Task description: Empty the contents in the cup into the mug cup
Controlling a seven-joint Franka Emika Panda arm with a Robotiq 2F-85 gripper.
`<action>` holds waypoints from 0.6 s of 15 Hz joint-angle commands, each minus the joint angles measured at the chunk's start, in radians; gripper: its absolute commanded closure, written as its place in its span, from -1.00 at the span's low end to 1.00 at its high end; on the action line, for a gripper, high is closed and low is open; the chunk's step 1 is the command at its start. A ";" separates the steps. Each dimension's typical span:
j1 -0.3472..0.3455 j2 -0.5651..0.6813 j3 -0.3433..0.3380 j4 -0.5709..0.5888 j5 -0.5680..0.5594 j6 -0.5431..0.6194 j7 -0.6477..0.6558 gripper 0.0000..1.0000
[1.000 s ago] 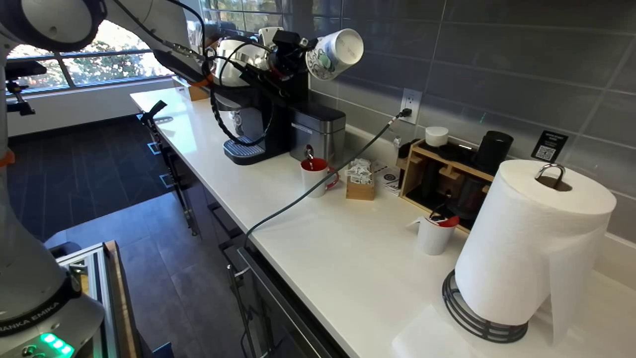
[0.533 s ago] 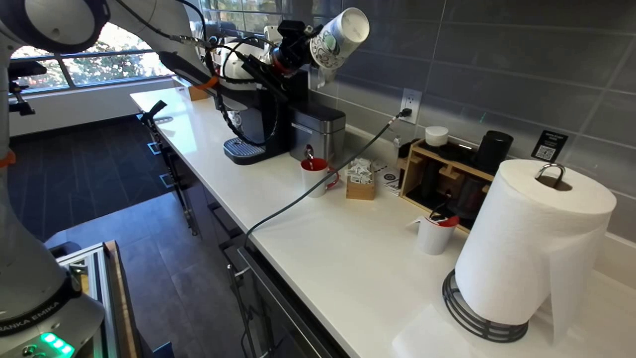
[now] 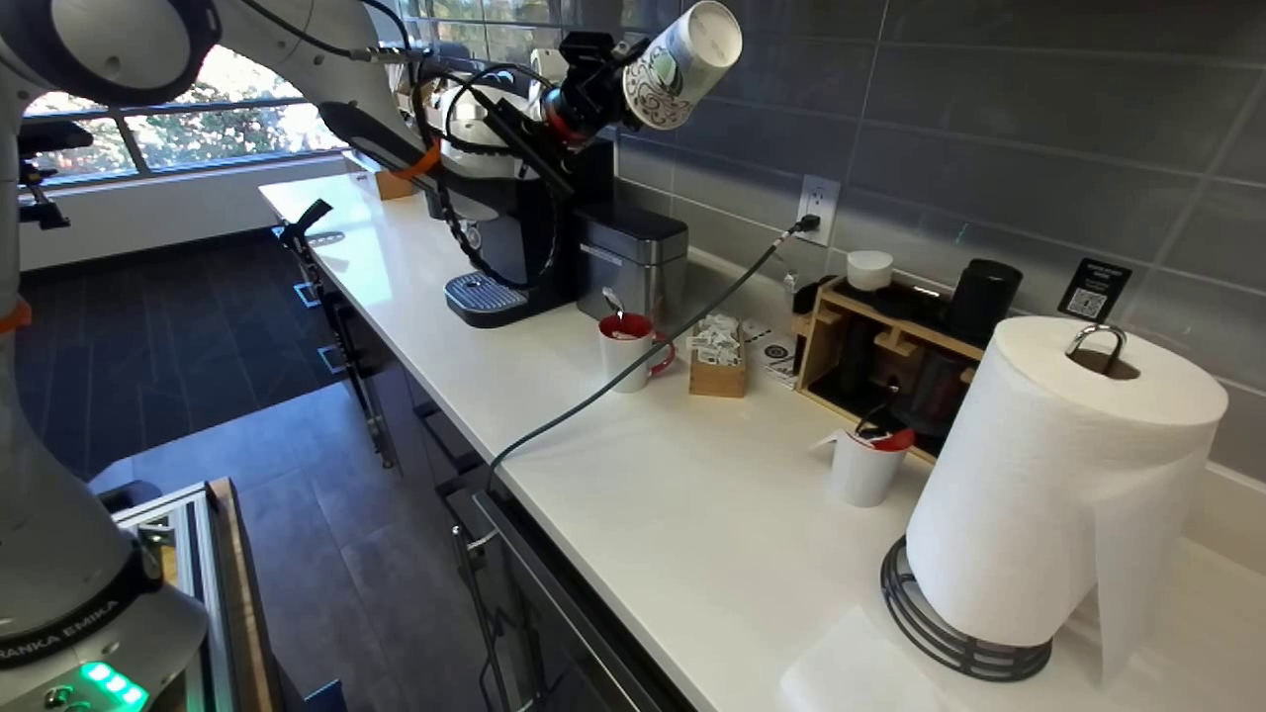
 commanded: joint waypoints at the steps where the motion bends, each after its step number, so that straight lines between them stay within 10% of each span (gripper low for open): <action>1: -0.016 0.001 0.024 0.028 0.077 0.070 -0.004 0.98; 9: -0.087 -0.109 0.038 -0.073 0.433 0.389 0.115 0.98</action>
